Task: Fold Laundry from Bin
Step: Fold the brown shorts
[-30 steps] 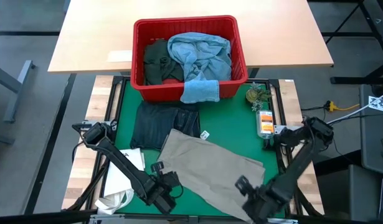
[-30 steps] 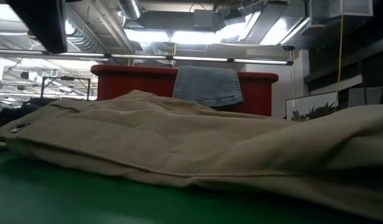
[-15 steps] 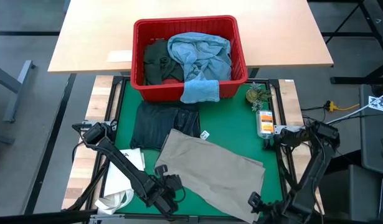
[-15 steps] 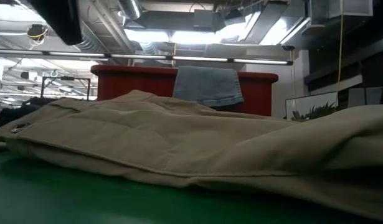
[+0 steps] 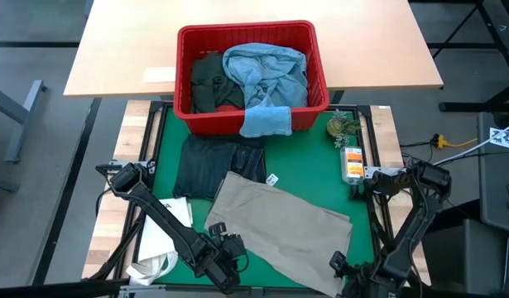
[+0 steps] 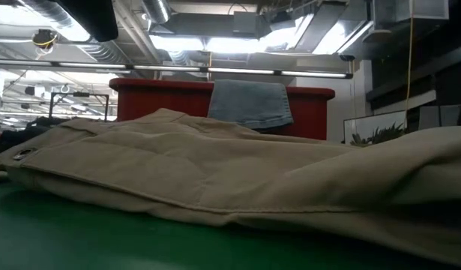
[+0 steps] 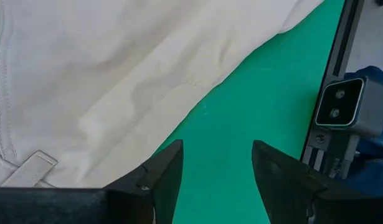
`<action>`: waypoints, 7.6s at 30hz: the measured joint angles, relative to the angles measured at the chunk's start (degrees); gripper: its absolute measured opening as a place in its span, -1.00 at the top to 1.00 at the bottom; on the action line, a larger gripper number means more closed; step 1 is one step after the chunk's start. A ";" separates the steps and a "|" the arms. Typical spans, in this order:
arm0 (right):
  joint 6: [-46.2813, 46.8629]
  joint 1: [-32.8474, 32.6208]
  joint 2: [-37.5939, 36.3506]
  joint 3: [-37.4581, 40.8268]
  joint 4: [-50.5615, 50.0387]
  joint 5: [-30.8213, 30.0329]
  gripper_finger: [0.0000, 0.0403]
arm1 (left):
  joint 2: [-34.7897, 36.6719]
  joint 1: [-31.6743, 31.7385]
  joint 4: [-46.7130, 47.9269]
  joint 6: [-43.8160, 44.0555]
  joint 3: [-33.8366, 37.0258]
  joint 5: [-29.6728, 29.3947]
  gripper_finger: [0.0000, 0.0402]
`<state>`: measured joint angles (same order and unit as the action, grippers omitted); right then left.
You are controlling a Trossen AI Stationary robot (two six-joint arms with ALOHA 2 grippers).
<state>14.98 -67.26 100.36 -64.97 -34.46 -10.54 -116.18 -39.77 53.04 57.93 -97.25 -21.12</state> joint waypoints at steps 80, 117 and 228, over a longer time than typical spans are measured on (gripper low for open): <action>-15.45 26.19 1.77 -12.30 -2.21 0.62 0.90 | -2.75 3.13 -38.70 -15.16 -0.07 -4.35 -0.25; -10.81 34.34 -1.88 -12.39 -1.49 16.65 0.89 | -6.32 5.06 -44.52 -9.32 0.02 -3.37 -0.29; 2.80 18.01 -1.70 -6.84 -20.19 16.34 -0.10 | -6.27 4.87 -37.13 -10.49 0.00 -1.73 0.99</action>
<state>17.78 -49.25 98.65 -71.81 -54.64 5.80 -122.45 -34.89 15.90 47.44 -97.25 -22.85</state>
